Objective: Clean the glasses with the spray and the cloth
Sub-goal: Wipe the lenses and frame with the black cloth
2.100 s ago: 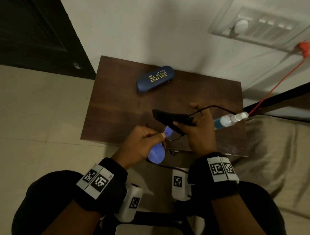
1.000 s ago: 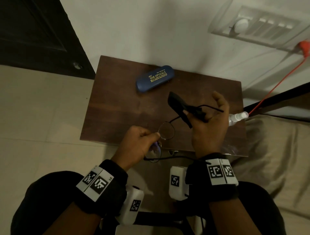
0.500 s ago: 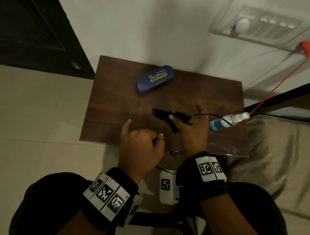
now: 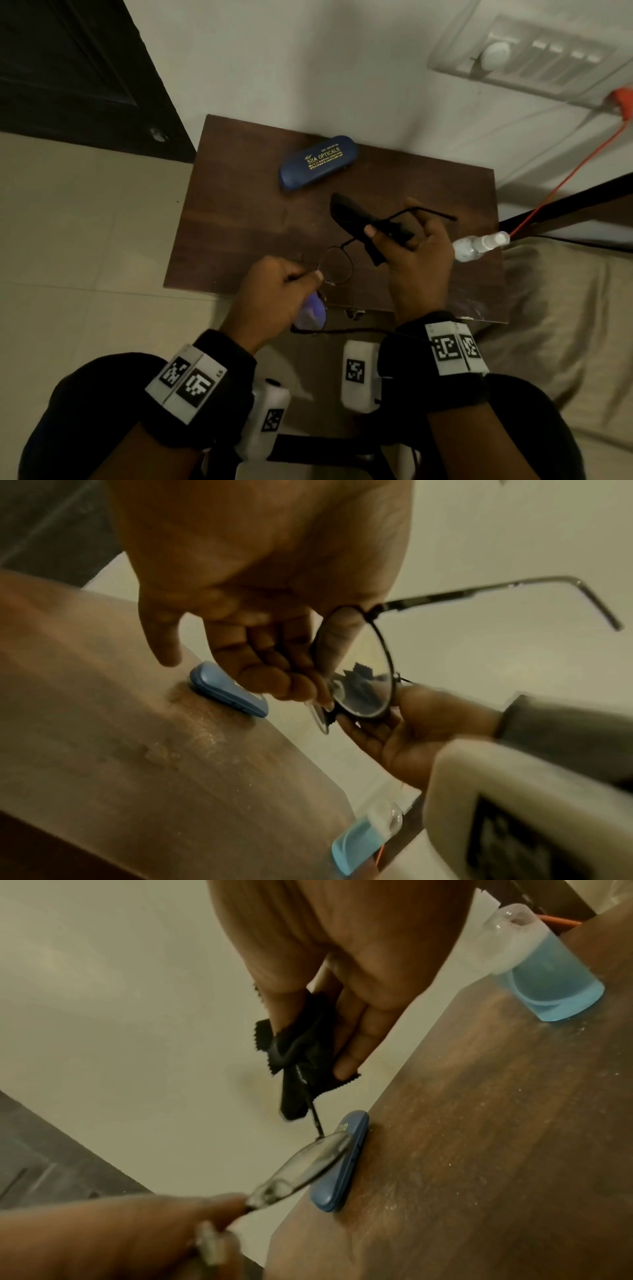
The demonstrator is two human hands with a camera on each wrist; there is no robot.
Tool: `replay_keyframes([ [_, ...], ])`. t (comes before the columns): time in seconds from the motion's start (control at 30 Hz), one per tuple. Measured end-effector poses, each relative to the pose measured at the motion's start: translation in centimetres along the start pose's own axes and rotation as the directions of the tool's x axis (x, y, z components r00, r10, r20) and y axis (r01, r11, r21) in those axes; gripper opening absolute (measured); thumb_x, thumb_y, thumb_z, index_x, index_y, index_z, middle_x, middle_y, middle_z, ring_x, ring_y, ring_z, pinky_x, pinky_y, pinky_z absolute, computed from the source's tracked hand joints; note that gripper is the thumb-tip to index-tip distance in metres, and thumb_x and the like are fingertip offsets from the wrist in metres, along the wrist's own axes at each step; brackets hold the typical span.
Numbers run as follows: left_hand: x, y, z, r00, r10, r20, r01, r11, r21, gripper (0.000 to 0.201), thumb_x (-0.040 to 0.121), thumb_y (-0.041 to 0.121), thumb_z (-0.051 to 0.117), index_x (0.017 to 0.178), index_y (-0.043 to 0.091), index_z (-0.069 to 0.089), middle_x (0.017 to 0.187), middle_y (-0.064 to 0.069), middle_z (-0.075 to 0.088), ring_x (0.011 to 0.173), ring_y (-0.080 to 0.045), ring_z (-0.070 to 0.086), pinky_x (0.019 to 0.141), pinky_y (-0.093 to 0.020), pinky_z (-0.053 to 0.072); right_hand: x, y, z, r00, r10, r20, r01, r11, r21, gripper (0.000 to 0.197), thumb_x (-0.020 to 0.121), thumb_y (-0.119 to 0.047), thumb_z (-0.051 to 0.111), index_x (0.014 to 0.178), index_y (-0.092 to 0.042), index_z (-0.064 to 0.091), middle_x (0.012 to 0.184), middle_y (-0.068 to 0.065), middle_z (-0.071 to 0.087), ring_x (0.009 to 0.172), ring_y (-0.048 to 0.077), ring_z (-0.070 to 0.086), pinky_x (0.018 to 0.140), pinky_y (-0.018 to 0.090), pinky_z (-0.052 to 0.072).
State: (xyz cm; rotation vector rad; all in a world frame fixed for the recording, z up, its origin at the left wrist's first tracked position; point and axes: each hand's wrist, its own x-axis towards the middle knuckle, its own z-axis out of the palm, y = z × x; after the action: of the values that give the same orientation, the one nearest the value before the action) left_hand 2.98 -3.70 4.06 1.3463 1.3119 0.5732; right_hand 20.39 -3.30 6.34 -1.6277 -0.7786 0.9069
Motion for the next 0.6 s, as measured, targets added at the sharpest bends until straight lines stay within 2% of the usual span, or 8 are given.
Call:
replay_keyframes([
  [0.1,-0.1,0.4,-0.6,0.996,-0.059,0.071,0.066,0.994,-0.092,0.041,0.09,0.013,0.06,0.052,-0.003,0.062,0.05,-0.008,0.056,0.046,-0.011,0.05,0.054,-0.024,0.041,0.0,0.3,0.2,0.993,-0.032,0.116,0.044,0.994,-0.102,0.061,0.071,-0.004,0.078,0.125,-0.012,0.052,0.105,-0.016,0.058,0.094,0.005,0.064,0.072,0.021,0.056],
  [0.17,-0.2,0.6,-0.6,0.988,-0.118,0.097,0.128,0.987,-0.102,0.05,0.09,0.012,0.059,0.04,0.011,0.059,0.04,0.004,0.052,0.04,-0.004,0.046,0.051,-0.019,0.037,0.1,0.5,0.2,0.991,-0.042,0.129,0.059,0.989,-0.136,0.059,0.07,-0.007,0.08,0.122,-0.012,0.055,0.105,-0.022,0.055,0.101,0.013,0.063,0.078,0.027,0.057],
  [0.23,-0.2,1.0,-0.6,0.975,-0.196,0.103,0.206,0.973,-0.099,0.062,0.089,0.011,0.059,0.028,0.018,0.052,0.031,0.009,0.044,0.033,-0.001,0.042,0.049,-0.019,0.034,0.3,0.8,0.0,0.995,-0.048,0.086,0.058,0.991,-0.122,0.053,0.07,-0.007,0.081,0.116,-0.017,0.056,0.103,-0.018,0.058,0.103,0.02,0.063,0.081,0.036,0.057],
  [0.3,-0.2,1.2,-0.6,0.966,-0.236,0.11,0.246,0.965,-0.094,0.064,0.088,0.009,0.059,0.025,0.018,0.049,0.029,0.008,0.041,0.031,-0.001,0.04,0.048,-0.017,0.034,0.5,0.6,-0.5,0.998,-0.06,0.019,0.062,0.994,-0.095,0.056,0.069,-0.008,0.081,0.116,-0.024,0.056,0.108,-0.007,0.063,0.101,0.02,0.065,0.082,0.045,0.057],
  [0.33,-0.2,1.3,-0.6,0.963,-0.246,0.106,0.256,0.961,-0.1,0.064,0.087,0.009,0.06,0.025,0.018,0.048,0.029,0.008,0.041,0.031,-0.001,0.039,0.046,-0.015,0.035,0.7,0.4,-0.8,0.998,-0.065,-0.012,0.064,0.996,-0.069,0.058,0.069,-0.006,0.081,0.118,-0.024,0.054,0.102,-0.002,0.067,0.096,0.018,0.067,0.081,0.047,0.057],
  [0.43,-0.2,1.6,-0.5,0.956,-0.271,0.115,0.285,0.951,-0.121,0.06,0.086,0.01,0.062,0.028,0.017,0.049,0.031,0.007,0.044,0.032,-0.002,0.041,0.049,-0.018,0.036,1.3,-0.5,-1.8,0.994,-0.095,-0.053,0.096,0.995,0.02,0.059,0.072,0.003,0.076,0.12,-0.021,0.05,0.067,-0.005,0.071,0.073,0.009,0.068,0.077,0.046,0.058],
  [0.53,-0.1,1.6,-0.5,0.947,-0.302,0.113,0.317,0.936,-0.151,0.059,0.086,0.009,0.062,0.029,0.016,0.049,0.032,0.007,0.043,0.033,-0.003,0.041,0.05,-0.021,0.034,1.2,-1.0,-2.1,0.989,-0.136,-0.064,0.138,0.99,0.024,0.058,0.073,0.006,0.074,0.121,-0.015,0.049,0.062,-0.009,0.07,0.066,0.006,0.067,0.072,0.038,0.059],
  [0.6,-0.1,1.3,-0.6,0.942,-0.317,0.113,0.332,0.93,-0.159,0.049,0.084,0.009,0.063,0.037,0.015,0.051,0.035,0.008,0.045,0.036,-0.005,0.043,0.053,-0.023,0.035,1.0,-1.2,-2.2,0.986,-0.152,-0.075,0.154,0.988,0.021,0.056,0.073,0.007,0.073,0.12,-0.012,0.05,0.059,-0.01,0.069,0.063,0.004,0.066,0.066,0.029,0.058],
])
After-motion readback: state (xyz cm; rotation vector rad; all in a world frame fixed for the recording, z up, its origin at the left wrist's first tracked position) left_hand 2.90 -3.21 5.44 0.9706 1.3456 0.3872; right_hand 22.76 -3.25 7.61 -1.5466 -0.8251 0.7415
